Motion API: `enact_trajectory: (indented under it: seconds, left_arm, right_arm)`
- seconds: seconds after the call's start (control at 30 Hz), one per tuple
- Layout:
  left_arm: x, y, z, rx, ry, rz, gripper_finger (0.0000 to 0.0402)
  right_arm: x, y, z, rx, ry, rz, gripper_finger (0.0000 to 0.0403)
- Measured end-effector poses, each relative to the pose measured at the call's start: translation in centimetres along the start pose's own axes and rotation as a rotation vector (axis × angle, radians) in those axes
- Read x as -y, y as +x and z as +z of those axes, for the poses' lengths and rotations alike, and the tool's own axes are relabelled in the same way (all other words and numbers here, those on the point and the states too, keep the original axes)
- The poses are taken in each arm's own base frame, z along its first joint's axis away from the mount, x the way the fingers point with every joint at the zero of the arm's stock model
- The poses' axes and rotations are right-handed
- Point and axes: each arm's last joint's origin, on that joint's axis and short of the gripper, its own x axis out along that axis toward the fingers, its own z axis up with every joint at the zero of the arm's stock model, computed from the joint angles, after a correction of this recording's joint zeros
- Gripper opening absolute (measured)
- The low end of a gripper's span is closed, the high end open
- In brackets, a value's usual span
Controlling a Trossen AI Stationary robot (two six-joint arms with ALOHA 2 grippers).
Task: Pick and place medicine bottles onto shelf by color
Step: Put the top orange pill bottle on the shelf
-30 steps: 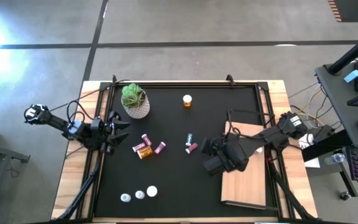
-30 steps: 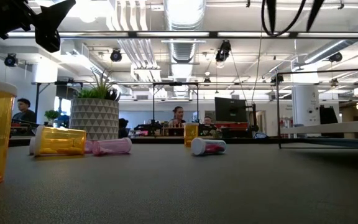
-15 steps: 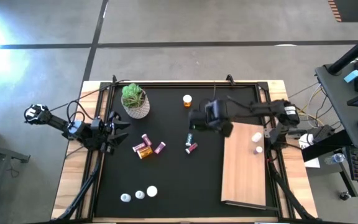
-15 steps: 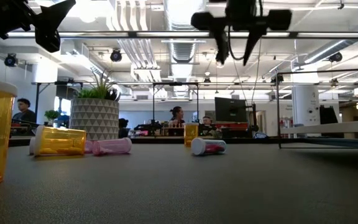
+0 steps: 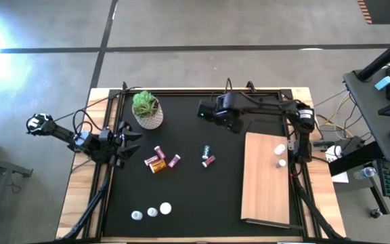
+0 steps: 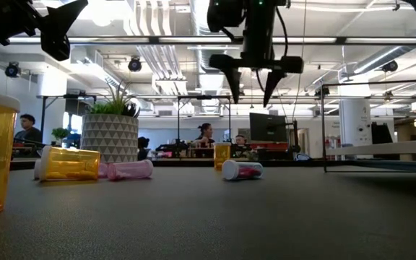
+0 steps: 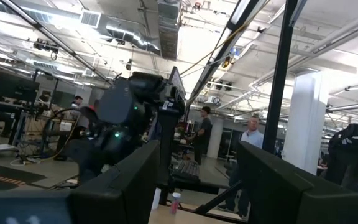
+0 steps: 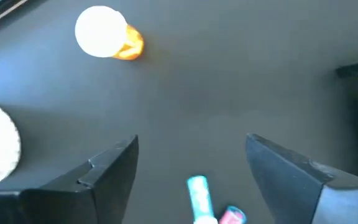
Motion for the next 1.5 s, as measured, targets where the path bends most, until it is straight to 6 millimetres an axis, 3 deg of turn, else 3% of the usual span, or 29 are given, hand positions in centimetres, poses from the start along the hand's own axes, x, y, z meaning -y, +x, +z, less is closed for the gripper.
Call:
enact_trajectory:
  seconds: [0.5,0.8,1.1,1.5]
  left_arm:
    - [0.0,0.0,0.0,0.000,0.000,0.000,0.0199]
    - [0.0,0.0,0.0,0.000,0.000,0.000,0.0199]
    - [0.0,0.0,0.0,0.000,0.000,0.000,0.0199]
    - [0.0,0.0,0.0,0.000,0.000,0.000,0.0199]
  right_arm:
    - [-4.9,5.2,3.3,0.026,-0.115,-0.005,0.0302]
    - [-7.3,8.2,4.3,0.030,-0.196,-0.073,0.0302]
    - [-7.8,10.1,5.4,0.031,-0.234,-0.096,0.0302]
    - [-8.2,11.1,6.9,0.050,-0.263,-0.061,0.0302]
